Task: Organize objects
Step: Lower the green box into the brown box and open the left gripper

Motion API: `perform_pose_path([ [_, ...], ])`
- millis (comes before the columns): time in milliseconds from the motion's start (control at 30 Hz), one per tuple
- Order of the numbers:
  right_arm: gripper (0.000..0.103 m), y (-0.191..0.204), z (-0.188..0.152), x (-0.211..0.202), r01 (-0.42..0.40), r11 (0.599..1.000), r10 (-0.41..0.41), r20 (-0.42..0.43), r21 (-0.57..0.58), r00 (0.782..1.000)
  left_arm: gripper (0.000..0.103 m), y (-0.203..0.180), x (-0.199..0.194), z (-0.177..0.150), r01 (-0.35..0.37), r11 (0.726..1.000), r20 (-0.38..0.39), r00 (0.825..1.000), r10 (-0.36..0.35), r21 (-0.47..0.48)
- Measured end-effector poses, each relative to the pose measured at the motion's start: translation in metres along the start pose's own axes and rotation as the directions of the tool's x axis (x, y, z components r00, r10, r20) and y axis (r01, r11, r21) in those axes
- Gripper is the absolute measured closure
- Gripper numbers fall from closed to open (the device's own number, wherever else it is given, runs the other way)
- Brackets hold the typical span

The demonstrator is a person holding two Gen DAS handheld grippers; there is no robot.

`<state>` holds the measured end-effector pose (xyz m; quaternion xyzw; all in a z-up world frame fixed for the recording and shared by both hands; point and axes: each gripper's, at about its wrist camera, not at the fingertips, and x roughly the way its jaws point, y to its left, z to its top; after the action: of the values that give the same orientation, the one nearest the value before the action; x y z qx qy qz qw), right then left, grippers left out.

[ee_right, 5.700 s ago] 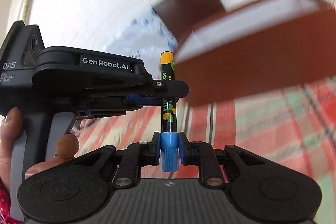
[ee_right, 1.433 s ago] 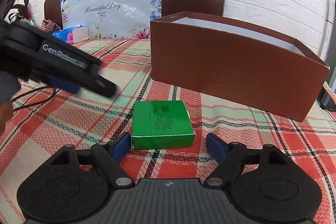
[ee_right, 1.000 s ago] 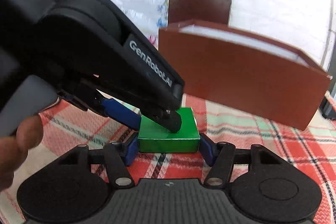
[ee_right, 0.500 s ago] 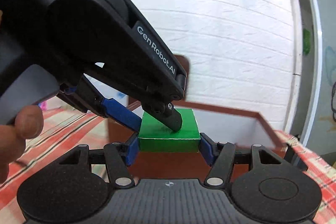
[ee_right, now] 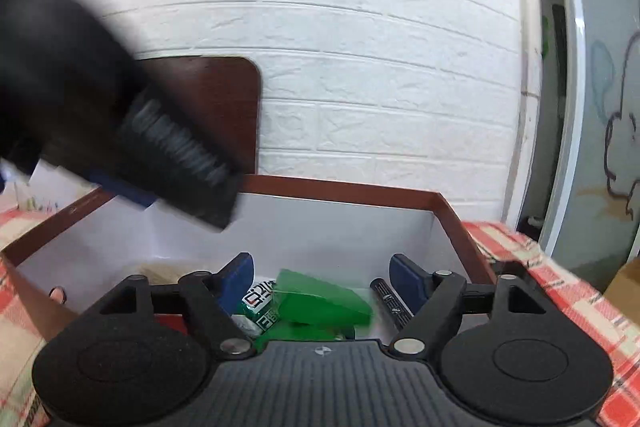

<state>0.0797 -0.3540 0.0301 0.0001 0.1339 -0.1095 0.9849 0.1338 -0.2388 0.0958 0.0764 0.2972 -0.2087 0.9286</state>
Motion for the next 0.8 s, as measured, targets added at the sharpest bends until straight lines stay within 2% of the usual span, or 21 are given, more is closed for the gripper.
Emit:
perform_pose_path([
  [100,0.031,-0.008,-0.004,-0.004,-0.019,1.0,0.019,0.01,0.024,1.0,0.049,0.004,0.004,-0.01,-0.043,0.999,-0.026,0.999,0.043,0.009],
  [167,0.032,-0.008,-0.007,-0.017,-0.01,1.0,0.01,0.019,0.025,1.0,0.047,0.009,-0.002,-0.013,-0.032,0.999,-0.022,0.999,0.032,-0.014],
  [233,0.028,-0.007,-0.009,-0.028,0.016,1.0,-0.017,0.05,0.019,0.999,0.047,0.009,-0.01,-0.014,-0.042,0.999,-0.019,0.999,0.041,-0.014],
  [300,0.028,0.006,-0.009,-0.041,0.029,1.0,-0.029,0.083,0.002,0.996,0.047,0.008,-0.021,-0.017,-0.063,0.998,-0.007,0.998,0.063,0.003],
  [433,0.028,0.003,-0.006,-0.072,0.03,1.0,-0.031,0.121,0.003,0.992,0.046,0.01,-0.043,-0.026,-0.064,0.998,0.006,0.998,0.064,-0.014],
  [800,0.028,0.022,-0.005,-0.14,-0.008,0.998,0.0,0.126,0.066,0.992,0.038,0.027,-0.106,-0.056,-0.094,0.995,0.031,0.995,0.096,-0.041],
])
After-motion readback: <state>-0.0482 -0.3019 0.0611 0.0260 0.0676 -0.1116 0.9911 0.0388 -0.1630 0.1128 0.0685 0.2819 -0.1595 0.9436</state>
